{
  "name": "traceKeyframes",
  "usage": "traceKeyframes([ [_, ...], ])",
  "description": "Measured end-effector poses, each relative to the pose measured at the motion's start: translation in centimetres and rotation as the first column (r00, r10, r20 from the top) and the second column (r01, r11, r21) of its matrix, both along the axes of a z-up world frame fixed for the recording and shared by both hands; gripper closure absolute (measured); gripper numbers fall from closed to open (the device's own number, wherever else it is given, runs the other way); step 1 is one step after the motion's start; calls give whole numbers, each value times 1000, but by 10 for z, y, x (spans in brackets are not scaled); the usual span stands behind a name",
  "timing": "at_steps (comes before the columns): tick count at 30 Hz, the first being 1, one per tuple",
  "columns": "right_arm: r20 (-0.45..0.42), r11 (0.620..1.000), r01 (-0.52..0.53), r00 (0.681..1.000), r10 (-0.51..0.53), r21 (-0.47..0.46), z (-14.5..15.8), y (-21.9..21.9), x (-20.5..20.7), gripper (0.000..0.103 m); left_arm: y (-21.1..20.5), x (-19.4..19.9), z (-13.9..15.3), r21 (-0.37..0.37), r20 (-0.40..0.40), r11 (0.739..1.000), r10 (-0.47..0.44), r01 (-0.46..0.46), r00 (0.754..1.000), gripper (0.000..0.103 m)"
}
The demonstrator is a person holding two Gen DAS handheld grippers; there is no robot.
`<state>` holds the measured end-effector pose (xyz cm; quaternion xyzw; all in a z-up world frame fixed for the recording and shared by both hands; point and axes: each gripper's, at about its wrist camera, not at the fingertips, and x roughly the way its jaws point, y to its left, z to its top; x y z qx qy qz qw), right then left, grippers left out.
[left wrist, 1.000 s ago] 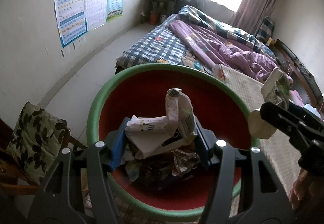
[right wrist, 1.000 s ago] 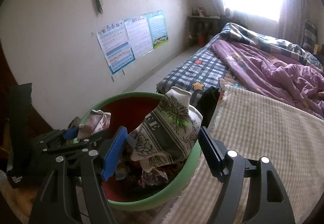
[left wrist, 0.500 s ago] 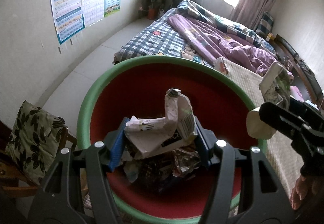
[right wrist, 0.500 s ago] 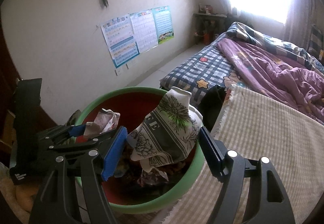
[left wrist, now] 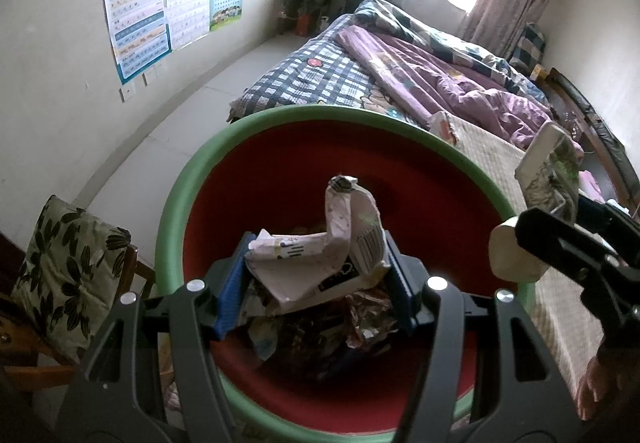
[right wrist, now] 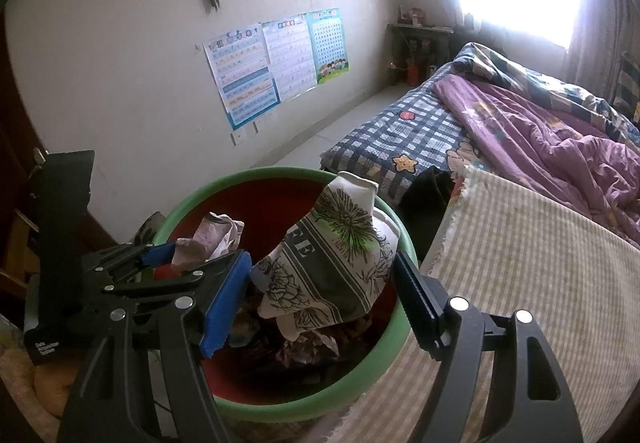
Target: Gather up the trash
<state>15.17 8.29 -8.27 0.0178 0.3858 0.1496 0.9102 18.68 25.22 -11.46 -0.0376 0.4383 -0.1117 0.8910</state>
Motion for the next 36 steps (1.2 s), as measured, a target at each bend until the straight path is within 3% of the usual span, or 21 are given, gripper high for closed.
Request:
traceKeyframes([
  [13, -21, 1000, -11, 1000, 11, -8, -4, 4, 4, 32, -1, -1, -5, 12, -11, 1000, 4, -4, 1000, 44],
  [31, -39, 1000, 16, 999, -15, 25, -10, -12, 0, 27, -7, -4, -5, 22, -6, 1000, 4, -4, 1000, 21],
  [36, 30, 997, 62, 998, -64, 52, 1, -32, -16, 23, -5, -12, 7, -10, 31, 999, 33, -33, 999, 18],
])
